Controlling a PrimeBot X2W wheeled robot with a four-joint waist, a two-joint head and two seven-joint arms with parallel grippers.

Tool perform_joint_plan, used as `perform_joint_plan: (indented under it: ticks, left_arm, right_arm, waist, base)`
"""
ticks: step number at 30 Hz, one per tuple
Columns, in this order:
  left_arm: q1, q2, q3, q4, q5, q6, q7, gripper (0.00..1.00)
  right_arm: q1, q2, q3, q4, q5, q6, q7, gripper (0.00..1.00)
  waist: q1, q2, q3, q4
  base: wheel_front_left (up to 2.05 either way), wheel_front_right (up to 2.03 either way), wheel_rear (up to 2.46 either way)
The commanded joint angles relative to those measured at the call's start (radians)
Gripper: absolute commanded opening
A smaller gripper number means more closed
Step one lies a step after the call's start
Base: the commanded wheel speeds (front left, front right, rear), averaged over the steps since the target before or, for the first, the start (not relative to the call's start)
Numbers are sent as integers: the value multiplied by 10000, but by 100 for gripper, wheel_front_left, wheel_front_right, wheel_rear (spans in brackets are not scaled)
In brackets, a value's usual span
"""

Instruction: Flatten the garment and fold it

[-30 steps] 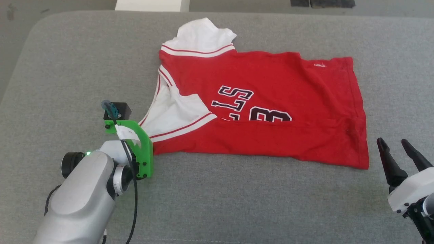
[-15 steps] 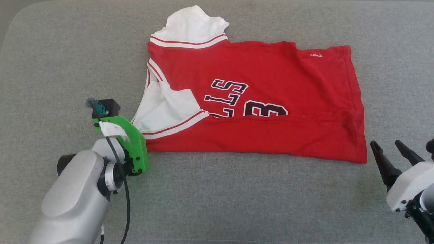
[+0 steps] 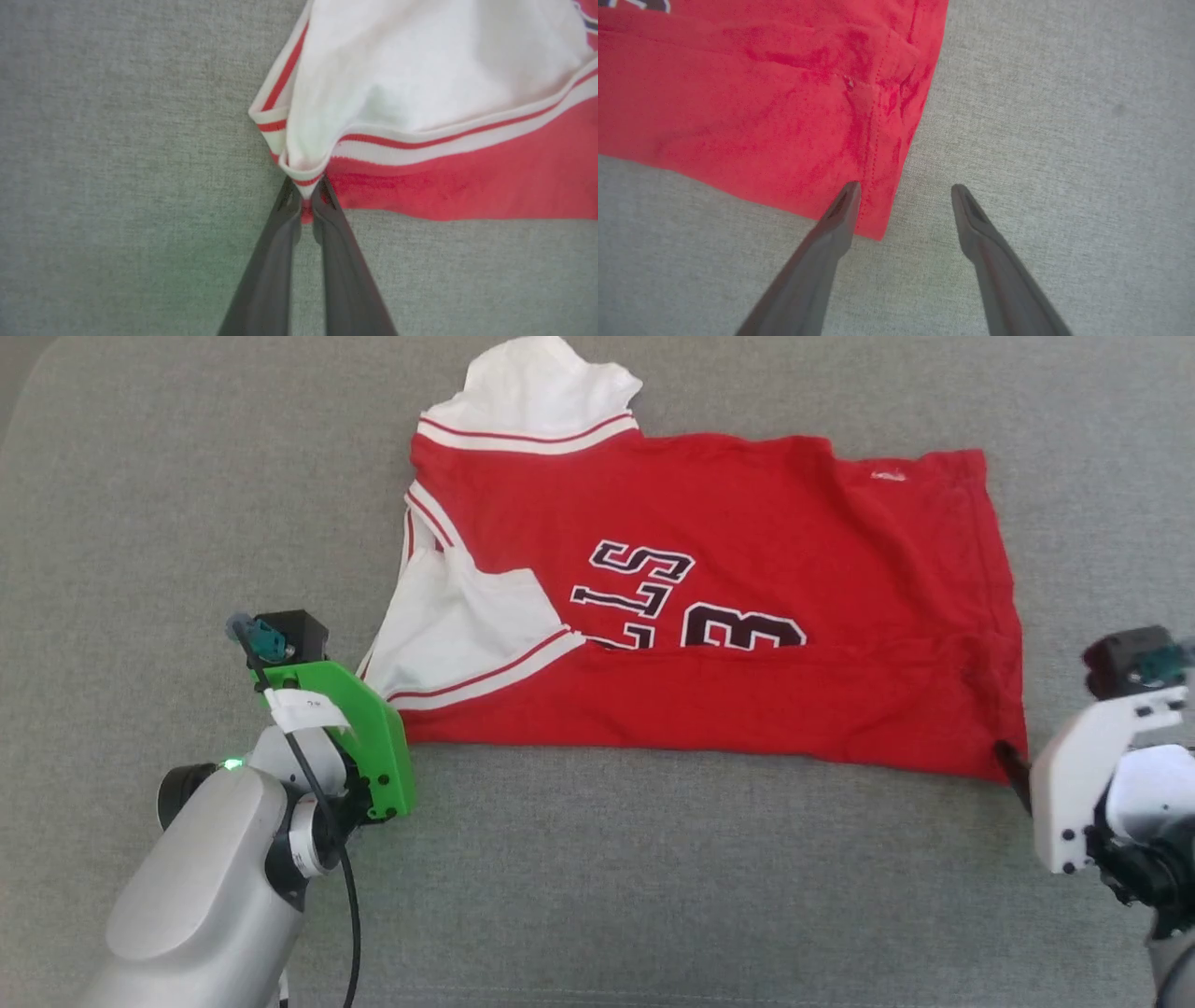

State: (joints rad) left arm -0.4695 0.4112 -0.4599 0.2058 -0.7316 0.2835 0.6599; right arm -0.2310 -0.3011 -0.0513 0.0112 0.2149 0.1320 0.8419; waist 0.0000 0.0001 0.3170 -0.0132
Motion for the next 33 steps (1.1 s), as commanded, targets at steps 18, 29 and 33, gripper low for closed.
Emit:
perform_joint_plan:
  ticks: [18, 29, 33]
  left_arm:
    - [169, -85, -6, -260, -91, 144, -234, 0]
    - [268, 65, 333, -388, -356, 46, -517, 0]
    - [442, 397, 619, -937, -330, 190, -684, 0]
  right_arm:
    - [-521, -679, 1167, 1079, 682, -13, 1535, 0]
    - [-668, -579, 263, 706, 1043, -13, 835, 0]
    - [-461, -691, 25, 429, 1244, -13, 888, 0]
  waist:
    - [0, -1, 616, 297]
    - [0, -1, -230, 261]
    - [0, -1, -904, 265]
  base:
    - [0, 0, 0]
    - [0, 0, 0]
    - [0, 0, 0]
